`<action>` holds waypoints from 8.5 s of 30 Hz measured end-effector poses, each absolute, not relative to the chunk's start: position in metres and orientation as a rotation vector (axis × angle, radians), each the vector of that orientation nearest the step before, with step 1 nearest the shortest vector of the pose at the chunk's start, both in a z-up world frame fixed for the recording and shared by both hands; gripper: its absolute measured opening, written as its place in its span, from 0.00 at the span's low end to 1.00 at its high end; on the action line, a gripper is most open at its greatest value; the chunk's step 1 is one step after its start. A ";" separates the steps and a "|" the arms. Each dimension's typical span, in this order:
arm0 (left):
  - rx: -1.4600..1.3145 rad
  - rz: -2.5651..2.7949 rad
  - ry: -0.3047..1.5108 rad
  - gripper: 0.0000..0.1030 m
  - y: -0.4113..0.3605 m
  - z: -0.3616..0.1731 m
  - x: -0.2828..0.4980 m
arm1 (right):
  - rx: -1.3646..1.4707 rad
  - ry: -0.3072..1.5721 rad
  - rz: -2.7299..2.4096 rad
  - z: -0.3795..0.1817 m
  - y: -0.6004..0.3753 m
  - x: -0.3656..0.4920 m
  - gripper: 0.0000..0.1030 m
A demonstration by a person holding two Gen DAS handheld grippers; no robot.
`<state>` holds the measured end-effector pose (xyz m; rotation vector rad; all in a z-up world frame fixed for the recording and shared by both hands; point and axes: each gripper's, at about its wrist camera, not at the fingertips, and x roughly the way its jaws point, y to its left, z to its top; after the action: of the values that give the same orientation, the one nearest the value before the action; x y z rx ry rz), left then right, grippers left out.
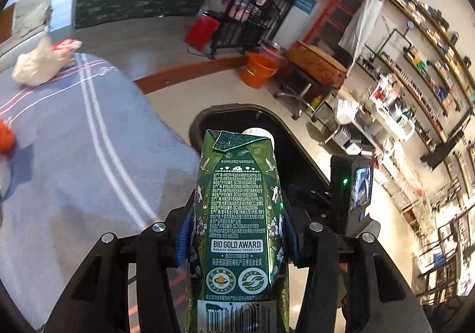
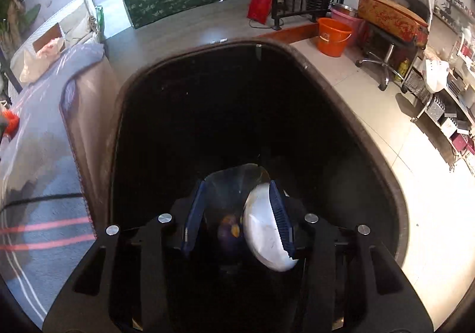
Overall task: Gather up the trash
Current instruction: 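Carry the yogurt cup and carton to the black bin and open both tools, then grasp the orange peel with the left tool while the right tool grasps the yellow foam net, then carry the foam net and orange peel over the bin and release both, then grasp the purple snack bag with the left tool while the right tool grasps the clear plastic bag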
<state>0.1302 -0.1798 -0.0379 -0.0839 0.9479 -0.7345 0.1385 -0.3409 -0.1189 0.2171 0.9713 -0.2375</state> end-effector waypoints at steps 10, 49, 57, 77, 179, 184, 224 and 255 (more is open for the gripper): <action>-0.023 -0.776 1.026 0.47 -0.221 -0.058 0.141 | 0.188 0.823 -0.333 -0.083 -0.345 0.096 0.68; 0.034 -0.701 1.017 0.88 -0.219 -0.058 0.120 | 0.292 0.704 -0.527 -0.043 -0.388 0.063 0.87; -0.019 -0.521 0.920 0.88 -0.145 -0.030 0.112 | 0.244 0.745 -0.326 -0.039 -0.324 0.093 0.87; -0.260 0.049 0.798 0.90 0.084 -0.025 0.078 | 0.041 0.836 0.448 -0.015 -0.077 0.146 0.87; -0.102 -0.641 0.750 0.57 -0.125 -0.015 0.110 | 0.261 0.912 -0.212 -0.082 -0.345 0.103 0.15; -0.067 -0.708 0.780 0.57 -0.163 -0.022 0.115 | 0.275 0.940 -0.212 -0.095 -0.348 0.111 0.38; 0.169 -0.795 1.053 0.82 -0.308 -0.086 0.141 | 0.439 0.720 -0.471 -0.048 -0.429 0.049 0.69; -0.053 -0.224 0.797 0.94 -0.056 -0.025 0.102 | 0.266 0.796 0.012 -0.028 -0.255 0.119 0.77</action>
<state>0.1016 -0.0556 -0.0247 -0.0529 0.7974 -0.2238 0.1191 -0.2548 -0.0278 0.2656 0.7957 0.0124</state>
